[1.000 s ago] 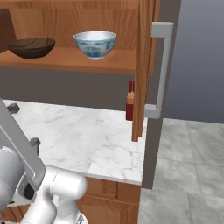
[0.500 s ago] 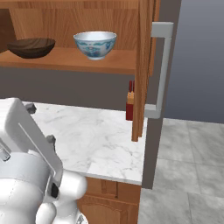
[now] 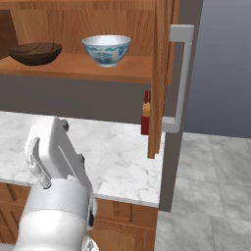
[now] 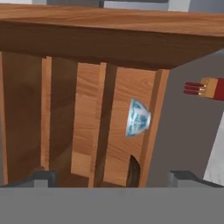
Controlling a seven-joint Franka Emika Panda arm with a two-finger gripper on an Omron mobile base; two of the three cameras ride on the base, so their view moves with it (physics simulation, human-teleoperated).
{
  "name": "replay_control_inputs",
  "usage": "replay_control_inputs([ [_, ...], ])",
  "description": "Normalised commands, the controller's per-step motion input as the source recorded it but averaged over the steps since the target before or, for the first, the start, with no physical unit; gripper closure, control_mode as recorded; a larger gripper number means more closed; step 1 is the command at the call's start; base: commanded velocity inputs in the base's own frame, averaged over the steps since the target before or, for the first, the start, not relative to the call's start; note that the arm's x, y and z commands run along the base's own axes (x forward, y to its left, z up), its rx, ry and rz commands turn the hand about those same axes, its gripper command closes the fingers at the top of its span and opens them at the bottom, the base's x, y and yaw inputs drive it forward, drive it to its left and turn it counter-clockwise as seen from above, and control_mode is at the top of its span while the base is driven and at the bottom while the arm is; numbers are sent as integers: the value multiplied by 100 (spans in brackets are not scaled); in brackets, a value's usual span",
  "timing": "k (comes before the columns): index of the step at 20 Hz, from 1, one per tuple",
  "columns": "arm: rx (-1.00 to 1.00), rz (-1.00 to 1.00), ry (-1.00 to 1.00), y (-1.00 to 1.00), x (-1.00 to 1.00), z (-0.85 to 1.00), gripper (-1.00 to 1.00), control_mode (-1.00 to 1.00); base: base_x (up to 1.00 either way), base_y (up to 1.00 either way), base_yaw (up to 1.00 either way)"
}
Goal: Open the cabinet. Pick the bowls from the counter and place them in the cabinet. Then close the cabinet.
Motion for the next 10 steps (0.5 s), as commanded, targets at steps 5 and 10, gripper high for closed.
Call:
replay_control_inputs([
  [5,6,1,0,-47,-20,0,-100,-100,0,0,0],
  [10,6,0,0,-49,-26,0,-100,-100,0,0,0],
])
